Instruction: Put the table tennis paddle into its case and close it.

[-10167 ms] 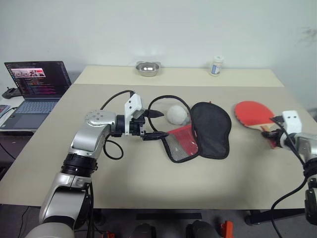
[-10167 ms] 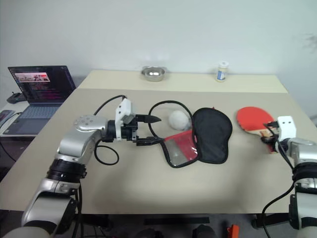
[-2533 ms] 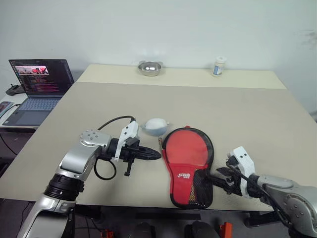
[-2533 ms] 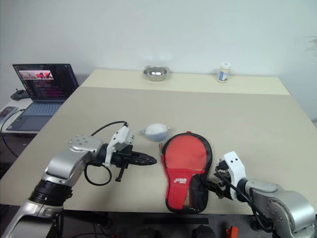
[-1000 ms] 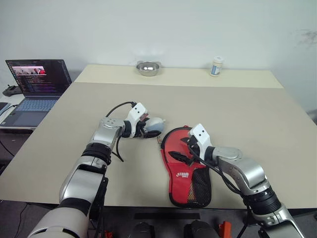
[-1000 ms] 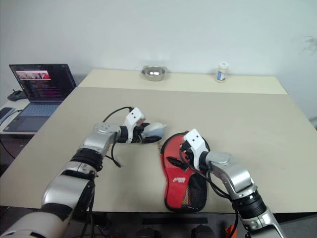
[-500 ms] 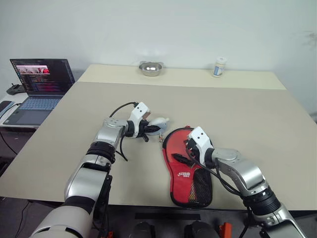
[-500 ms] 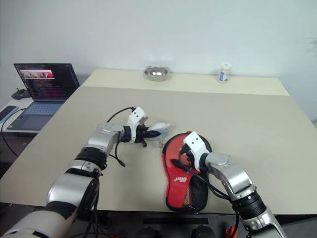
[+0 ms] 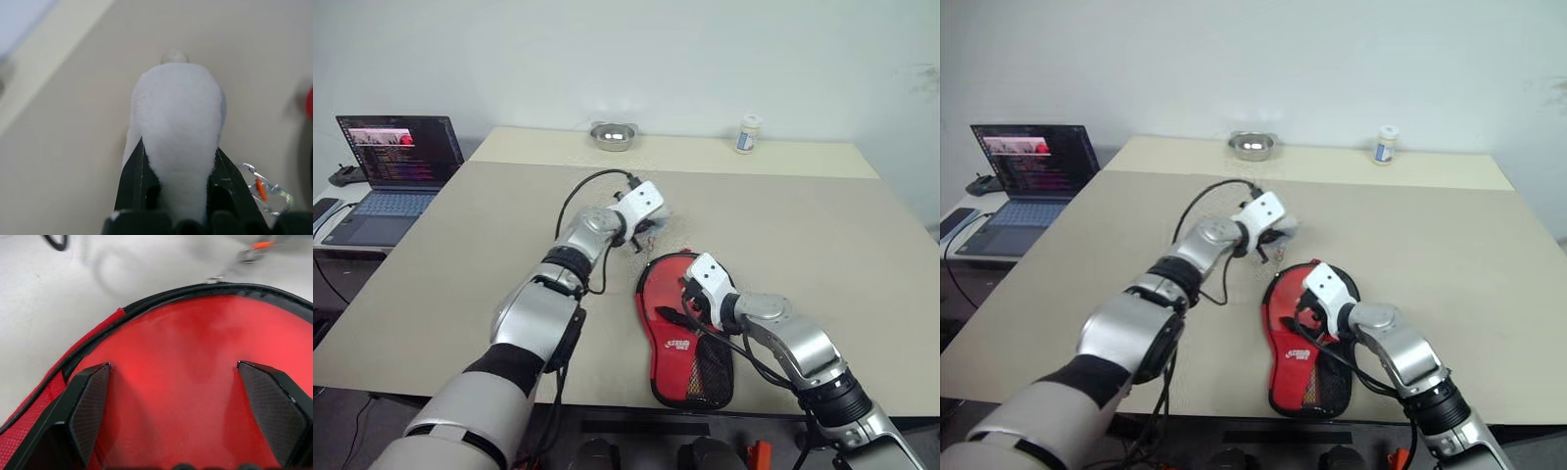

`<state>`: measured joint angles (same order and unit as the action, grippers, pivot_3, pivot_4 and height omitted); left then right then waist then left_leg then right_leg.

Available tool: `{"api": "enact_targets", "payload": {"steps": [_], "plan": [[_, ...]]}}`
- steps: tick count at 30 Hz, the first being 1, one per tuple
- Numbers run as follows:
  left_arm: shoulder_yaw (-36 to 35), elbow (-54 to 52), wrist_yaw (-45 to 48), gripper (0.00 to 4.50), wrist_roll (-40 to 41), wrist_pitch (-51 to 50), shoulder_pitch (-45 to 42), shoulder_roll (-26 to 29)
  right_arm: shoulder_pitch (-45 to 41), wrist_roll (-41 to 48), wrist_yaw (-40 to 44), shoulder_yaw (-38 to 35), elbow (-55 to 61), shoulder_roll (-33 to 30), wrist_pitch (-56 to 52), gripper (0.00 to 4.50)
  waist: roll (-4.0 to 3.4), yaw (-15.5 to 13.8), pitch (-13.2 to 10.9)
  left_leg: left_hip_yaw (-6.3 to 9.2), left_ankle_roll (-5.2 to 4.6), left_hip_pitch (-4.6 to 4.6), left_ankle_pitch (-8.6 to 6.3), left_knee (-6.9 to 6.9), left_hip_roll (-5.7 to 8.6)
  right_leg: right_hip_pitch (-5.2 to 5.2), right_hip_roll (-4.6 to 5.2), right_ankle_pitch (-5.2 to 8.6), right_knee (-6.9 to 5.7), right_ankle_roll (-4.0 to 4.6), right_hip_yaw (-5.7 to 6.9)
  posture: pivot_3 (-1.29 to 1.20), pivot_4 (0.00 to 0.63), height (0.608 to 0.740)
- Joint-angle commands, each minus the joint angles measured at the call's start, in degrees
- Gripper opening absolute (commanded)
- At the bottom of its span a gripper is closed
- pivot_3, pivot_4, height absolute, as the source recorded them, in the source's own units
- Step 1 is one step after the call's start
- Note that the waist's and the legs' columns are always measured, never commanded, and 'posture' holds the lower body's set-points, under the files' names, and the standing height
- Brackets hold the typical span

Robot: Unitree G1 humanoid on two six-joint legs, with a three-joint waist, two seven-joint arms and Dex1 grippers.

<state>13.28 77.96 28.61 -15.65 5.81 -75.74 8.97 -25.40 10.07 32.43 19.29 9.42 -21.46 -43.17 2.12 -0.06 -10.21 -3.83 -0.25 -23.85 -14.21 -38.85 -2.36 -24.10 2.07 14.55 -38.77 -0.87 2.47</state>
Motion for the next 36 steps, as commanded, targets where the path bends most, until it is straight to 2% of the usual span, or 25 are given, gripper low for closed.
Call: {"api": "enact_targets", "payload": {"steps": [1,8,14,22,33,36], "plan": [[0.76,0.02,-6.68,0.41,-2.99,2.66,-5.67,-3.87,3.24,-0.96,0.42,2.86,-0.68,-0.73,-4.43,4.5,0.0,-0.01,0.0,-0.01,0.0,0.0,0.0,0.0,0.0,0.0,0.0,0.0,0.0,0.0,0.0,0.0,0.15,0.74],[1.55,0.66,-9.75,0.41,-6.24,4.83,-9.85,-14.85,5.74,-1.11,-1.19,4.08,2.94,0.51,-7.39,4.5,0.0,-0.05,0.0,0.01,0.0,-0.02,0.0,0.01,0.02,0.0,0.0,0.01,0.04,-0.01,0.02,0.0,0.15,0.74],[0.54,0.14,-3.78,0.39,-5.03,7.73,-10.77,-23.94,6.41,-1.44,-2.23,3.86,4.31,1.3,-8.94,4.5,-0.02,0.06,0.0,0.0,0.0,-0.02,-0.01,0.04,0.02,-0.01,0.0,0.01,0.07,-0.01,0.01,0.0,0.15,0.74],[1.61,0.14,3.34,0.38,-5.27,7.6,-7.97,-26.2,5.98,-1.99,-2.69,3.43,4.19,1.97,-9.24,4.5,-0.02,0.04,0.01,0.02,0.0,-0.01,-0.01,0.05,0.02,-0.01,0.0,0.01,0.08,0.0,0.03,0.0,0.15,0.74],[1.98,-0.02,8.62,4.35,-5.43,7.96,-4.78,-24.36,4.18,-2.57,-2.45,3.19,2.13,2.83,-8.32,4.5,-0.04,0.25,0.02,0.01,-0.01,0.02,-0.01,0.05,0.0,-0.01,-0.01,0.01,0.05,0.0,0.02,0.0,0.15,0.74],[-0.15,-0.37,11.97,4.47,-2.95,7.69,-5.0,-23.64,3.79,-2.67,-2.43,2.79,1.92,2.76,-8.04,4.5,-0.06,0.3,0.03,0.0,-0.01,0.05,-0.01,0.05,-0.02,-0.01,-0.03,0.01,0.02,0.0,0.01,0.0,0.15,0.74]]}}
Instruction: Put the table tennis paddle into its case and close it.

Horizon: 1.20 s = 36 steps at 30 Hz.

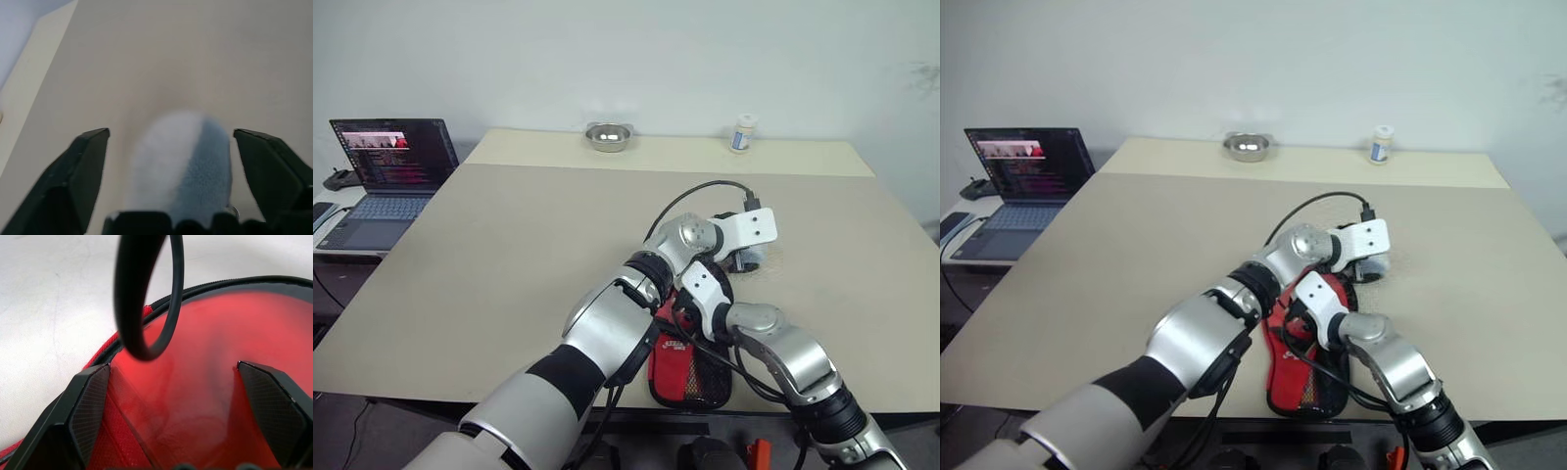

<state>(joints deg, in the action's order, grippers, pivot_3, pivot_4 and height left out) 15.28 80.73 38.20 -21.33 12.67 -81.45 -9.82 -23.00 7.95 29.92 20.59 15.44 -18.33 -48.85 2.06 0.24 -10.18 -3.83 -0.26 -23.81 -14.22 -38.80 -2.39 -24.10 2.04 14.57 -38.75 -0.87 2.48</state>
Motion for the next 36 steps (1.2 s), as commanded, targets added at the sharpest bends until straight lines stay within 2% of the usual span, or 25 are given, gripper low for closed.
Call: {"api": "enact_targets", "payload": {"steps": [1,6,11,20,24,26,30,33,36], "plan": [[-2.81,-3.26,3.22,4.47,3.64,0.58,0.54,-4.47,1.29,-0.49,0.1,1.31,-4.03,-0.43,-2.4,4.5,0.0,0.01,0.0,0.01,0.0,0.0,0.0,0.0,-0.01,0.0,-0.01,0.0,0.0,0.0,0.01,0.0,0.15,0.74],[-6.22,-4.08,2.79,4.47,6.9,0.38,-0.58,-0.82,0.99,0.29,0.06,-0.18,-1.59,-0.79,-3.73,4.5,0.0,0.01,0.0,0.0,0.0,0.0,0.0,0.0,-0.02,0.0,-0.01,0.0,0.0,0.0,-0.01,0.0,0.15,0.74],[-9.01,-5.29,2.9,4.47,8.83,1.64,-1.74,3.67,0.24,3.01,-0.08,-4.24,5.56,-1.21,-8.25,4.5,0.0,-0.09,-0.01,0.02,0.0,-0.07,0.0,0.0,0.0,-0.02,-0.01,0.0,0.02,0.0,0.01,0.0,0.15,0.74],[-15.26,-9.91,17.37,4.47,17.22,-2.41,4.12,16.56,1.96,13.38,1.16,-16.14,28.19,-6.0,-21.71,4.5,-0.03,0.1,-0.05,0.04,0.01,-0.13,0.0,0.09,-0.11,-0.17,-0.12,0.01,0.01,0.03,0.02,0.0,0.15,0.74],[-16.34,-16.77,32.15,4.47,22.87,-8.75,10.47,19.11,3.5,18.77,2.93,-24.57,32.98,-8.48,-26.29,4.5,-0.03,0.0,-0.05,0.07,0.01,-0.19,0.0,0.06,-0.1,-0.16,-0.1,-0.1,0.01,0.22,0.06,0.0,0.15,0.74],[-14.05,-21.8,36.52,4.47,22.92,-9.49,15.6,19.88,3.65,20.28,3.63,-29.58,32.87,-10.81,-27.39,4.5,-0.04,-0.11,-0.05,0.07,0.02,-0.19,0.0,0.04,-0.04,-0.13,-0.04,-0.13,0.02,0.27,0.07,0.0,0.15,0.74],[-11.39,-27.27,35.27,4.47,22.01,-10.27,21.99,19.1,2.19,20.44,3.76,-35.37,28.61,-16.86,-25.68,4.5,-0.03,-0.18,-0.05,0.07,0.01,-0.17,0.0,0.01,0.06,-0.08,0.09,-0.15,0.03,0.3,0.03,0.0,0.15,0.74],[-9.04,-27.49,33.25,4.47,20.38,-8.28,24.9,18.6,-0.16,17.11,1.48,-34.42,22.14,-20.15,-21.04,4.5,-0.03,-0.17,-0.05,0.07,0.0,-0.15,0.0,0.01,0.05,-0.08,0.08,-0.12,0.02,0.25,0.01,0.0,0.15,0.74],[-7.29,-24.7,29.99,4.47,18.62,-5.68,25.88,18.32,-3.62,15.23,-0.17,-31.77,15.67,-20.29,-17.27,4.5,-0.03,-0.06,-0.05,0.05,0.0,-0.12,0.0,0.02,0.05,-0.08,0.05,-0.06,0.0,0.16,-0.02,0.0,0.15,0.74]]}}
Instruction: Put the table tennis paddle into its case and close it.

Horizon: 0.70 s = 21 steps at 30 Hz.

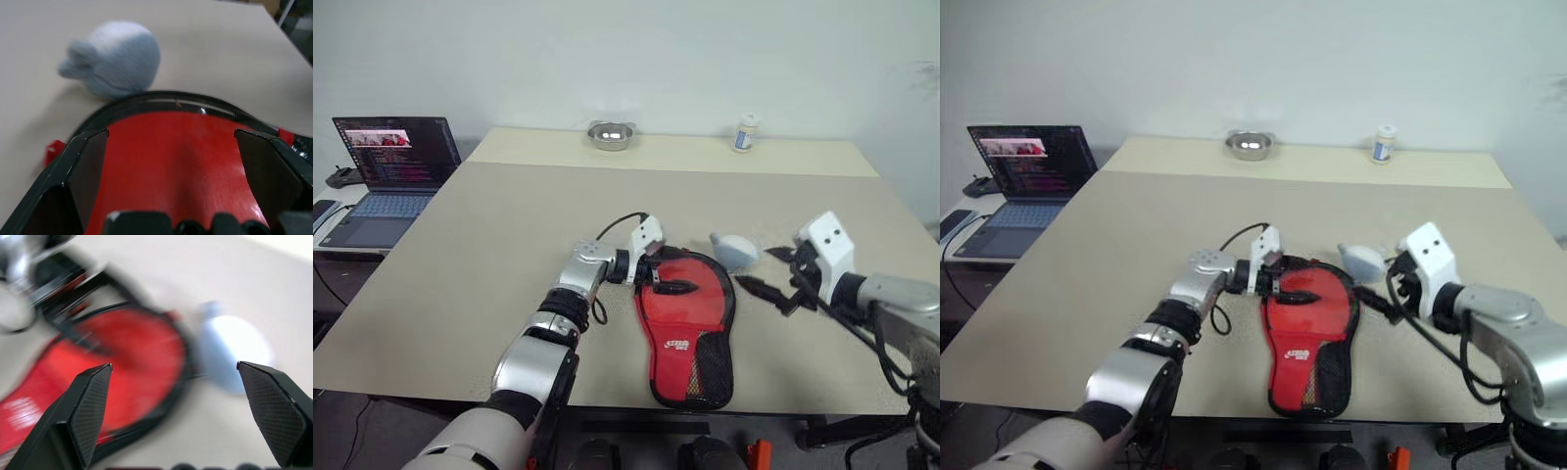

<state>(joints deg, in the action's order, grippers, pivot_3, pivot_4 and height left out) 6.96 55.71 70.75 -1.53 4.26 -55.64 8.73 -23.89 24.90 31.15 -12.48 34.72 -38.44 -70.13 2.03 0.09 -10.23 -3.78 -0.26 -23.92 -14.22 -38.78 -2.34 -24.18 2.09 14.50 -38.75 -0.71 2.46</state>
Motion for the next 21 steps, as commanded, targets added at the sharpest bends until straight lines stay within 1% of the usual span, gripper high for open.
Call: {"api": "enact_targets", "payload": {"steps": [1,5,9,15,21], "plan": [[1.26,1.09,-3.25,4.47,-1.36,3.12,0.03,-0.43,-3.53,-1.84,-1.47,1.81,-5.03,0.03,4.84,4.5,0.0,0.13,0.0,-0.02,0.0,0.01,0.0,0.0,-0.02,-0.01,-0.03,0.0,0.0,0.0,-0.04,0.0,0.15,0.74],[2.81,4.82,-6.71,4.47,-3.14,5.6,1.15,-1.36,-9.34,-5.14,-2.21,9.63,-13.67,2.67,10.71,4.5,-0.01,0.29,0.01,-0.07,-0.01,0.04,0.0,0.02,-0.07,-0.04,-0.11,-0.02,-0.04,0.03,-0.1,0.0,0.15,0.74],[3.07,5.76,-7.67,4.47,-3.29,6.52,1.65,-2.09,-12.09,-6.62,-1.86,13.17,-21.31,5.79,14.55,4.5,-0.02,0.04,0.02,-0.06,-0.01,0.05,0.0,0.01,-0.08,0.01,-0.11,-0.02,-0.02,0.03,-0.06,0.0,0.15,0.74],[3.54,5.55,-7.53,4.47,-3.25,7.28,2.61,-2.18,-13.32,-10.73,-1.53,16.94,-33.35,7.43,21.94,4.5,-0.03,-0.09,0.03,-0.08,-0.01,0.05,0.0,-0.01,0.0,0.04,-0.03,-0.09,-0.01,0.13,-0.06,0.0,0.15,0.74],[4.07,5.19,-7.57,4.47,-3.56,7.94,3.45,-2.29,-13.55,-14.1,-1.84,17.95,-38.61,8.01,26.22,4.5,-0.09,-0.02,0.08,-0.08,-0.01,0.09,0.0,0.0,-0.03,0.04,-0.04,-0.08,-0.04,0.11,-0.06,0.0,0.15,0.74]]}}
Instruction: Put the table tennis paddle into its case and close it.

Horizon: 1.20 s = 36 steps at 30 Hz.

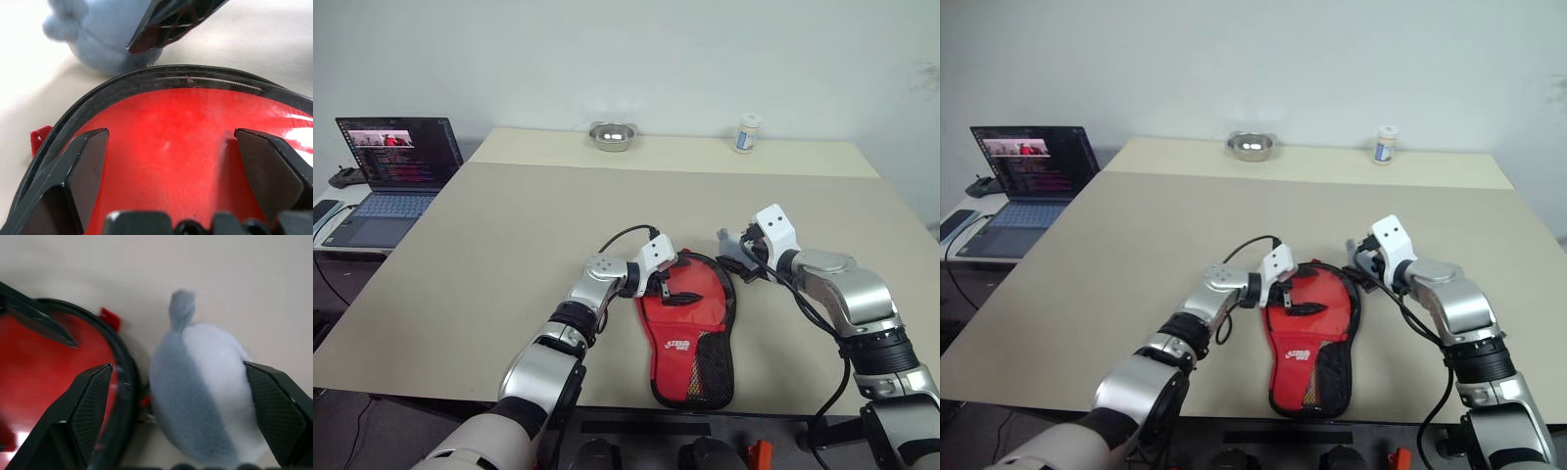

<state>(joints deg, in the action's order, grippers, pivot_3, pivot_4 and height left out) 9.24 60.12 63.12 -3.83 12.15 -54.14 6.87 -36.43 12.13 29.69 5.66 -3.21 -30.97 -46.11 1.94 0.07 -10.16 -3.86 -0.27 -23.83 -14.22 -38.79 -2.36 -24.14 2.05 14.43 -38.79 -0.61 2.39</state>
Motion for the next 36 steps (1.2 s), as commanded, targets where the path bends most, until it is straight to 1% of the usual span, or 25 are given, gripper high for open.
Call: {"api": "enact_targets", "payload": {"steps": [1,3,6,14,16,18,22,27,31,36], "plan": [[1.88,0.78,0.01,4.47,-1.35,0.15,2.03,-0.47,-0.99,-1.66,-0.42,-0.15,-1.08,0.67,2.6,4.5,0.0,0.0,0.02,0.0,0.0,0.01,0.0,0.0,0.0,0.01,0.0,0.0,0.0,-0.01,0.0,0.0,0.15,0.74],[2.01,0.94,-0.16,4.47,-1.49,0.31,2.11,-0.65,-0.96,-2.46,-0.74,-0.21,-1.73,1.1,3.25,4.5,-0.01,-0.01,0.02,0.0,0.0,0.01,0.0,0.0,0.0,0.02,0.0,0.01,0.0,-0.01,0.0,0.0,0.15,0.74],[2.23,1.21,-0.39,4.5,-1.68,0.29,2.2,-1.25,-1.12,-3.47,-2.11,-0.7,-2.28,2.18,3.66,3.86,-0.01,0.0,0.03,-0.01,0.0,0.01,0.0,0.0,0.01,0.02,0.0,0.0,0.0,0.0,-0.01,0.0,0.15,0.74],[3.39,3.85,-0.56,4.5,-3.04,0.49,3.75,-3.03,-0.7,-5.06,-5.1,-1.93,-1.72,3.65,2.4,1.07,-0.13,-0.1,0.36,0.01,0.0,0.03,0.0,0.0,0.03,0.07,0.02,0.0,0.01,0.0,0.0,0.0,0.15,0.74],[3.51,4.8,-0.84,4.5,-3.57,0.43,4.07,-3.21,-0.37,-5.28,-5.83,-2.44,-1.04,3.2,1.77,0.51,-0.18,-0.13,0.54,0.02,0.0,0.05,0.0,0.0,0.04,0.09,0.04,0.01,0.02,-0.01,0.01,0.0,0.15,0.74],[3.83,5.63,-1.01,4.5,-4.18,0.43,4.47,-3.28,0.94,-5.07,-5.93,-3.4,1.21,2.0,0.16,0.06,-0.24,-0.17,0.75,0.03,0.0,0.07,0.0,0.0,0.05,0.11,0.05,0.03,0.02,-0.05,0.02,0.0,0.15,0.74],[3.95,6.72,-1.66,4.5,-4.76,0.27,4.81,-3.5,5.81,-4.33,-5.05,-5.71,8.42,-1.67,-4.08,0.01,-0.41,-0.54,1.04,0.08,-0.01,0.05,-0.01,0.01,0.1,0.15,0.1,0.04,0.12,-0.06,0.06,0.0,0.15,0.74],[4.04,7.45,-2.06,4.5,-4.99,0.15,4.69,-4.1,18.51,-0.58,-0.77,-11.4,24.27,-9.69,-12.92,0.01,-0.71,-1.35,1.34,0.21,-0.08,0.07,-0.06,0.04,0.16,0.34,0.14,0.15,0.35,-0.24,0.19,0.0,0.15,0.74],[4.15,7.93,-2.14,4.5,-5.02,-0.04,4.28,-4.72,28.11,4.77,2.78,-17.09,37.53,-13.44,-20.5,0.01,-0.89,-1.53,1.53,0.48,-0.13,0.14,-0.1,0.08,0.13,0.72,0.12,0.13,0.81,-0.27,0.52,0.0,0.15,0.74],[4.31,8.59,-2.74,4.5,-5.4,-0.2,3.57,-5.9,36.13,12.58,7.6,-23.47,51.16,-16.14,-29.07,0.01,-0.92,-1.56,1.6,0.58,-0.21,0.19,-0.16,0.06,0.16,0.88,0.14,0.14,0.93,-0.28,0.58,0.0,0.15,0.74]]}}
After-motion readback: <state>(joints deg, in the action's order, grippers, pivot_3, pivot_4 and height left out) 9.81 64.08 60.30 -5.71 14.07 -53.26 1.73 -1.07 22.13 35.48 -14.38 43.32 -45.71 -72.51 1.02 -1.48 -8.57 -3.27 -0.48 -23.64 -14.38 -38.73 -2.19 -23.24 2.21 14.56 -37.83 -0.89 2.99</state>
